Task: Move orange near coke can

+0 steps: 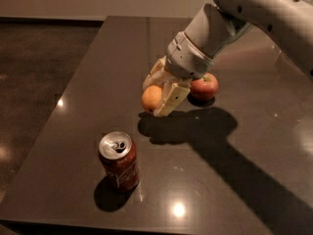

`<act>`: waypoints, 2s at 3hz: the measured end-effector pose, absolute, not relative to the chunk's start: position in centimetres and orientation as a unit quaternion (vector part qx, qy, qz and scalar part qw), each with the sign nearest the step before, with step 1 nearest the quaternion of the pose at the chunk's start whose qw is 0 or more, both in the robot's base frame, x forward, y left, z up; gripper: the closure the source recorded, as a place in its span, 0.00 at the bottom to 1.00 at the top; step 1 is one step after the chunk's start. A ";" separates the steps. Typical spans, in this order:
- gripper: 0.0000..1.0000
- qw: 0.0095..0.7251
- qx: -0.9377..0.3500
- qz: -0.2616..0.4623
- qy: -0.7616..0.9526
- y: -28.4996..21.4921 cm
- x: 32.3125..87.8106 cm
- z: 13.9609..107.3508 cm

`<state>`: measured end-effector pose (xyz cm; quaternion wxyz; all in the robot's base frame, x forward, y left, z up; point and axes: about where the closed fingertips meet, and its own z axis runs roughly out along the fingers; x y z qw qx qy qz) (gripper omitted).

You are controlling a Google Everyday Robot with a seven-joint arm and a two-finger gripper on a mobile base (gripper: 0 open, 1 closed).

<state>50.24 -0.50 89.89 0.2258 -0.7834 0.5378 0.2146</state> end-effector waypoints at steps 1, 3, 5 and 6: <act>1.00 0.226 -0.810 0.207 0.500 0.0 47.6 89.5; 1.00 0.190 -0.864 0.193 0.424 0.7 43.4 87.7; 0.64 0.152 -0.881 0.208 0.396 0.9 42.6 85.8; 0.39 0.139 -0.887 0.215 0.384 1.0 42.3 85.2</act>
Offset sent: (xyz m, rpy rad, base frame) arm -0.0764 0.0105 -0.0204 -0.0653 -0.1069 0.3026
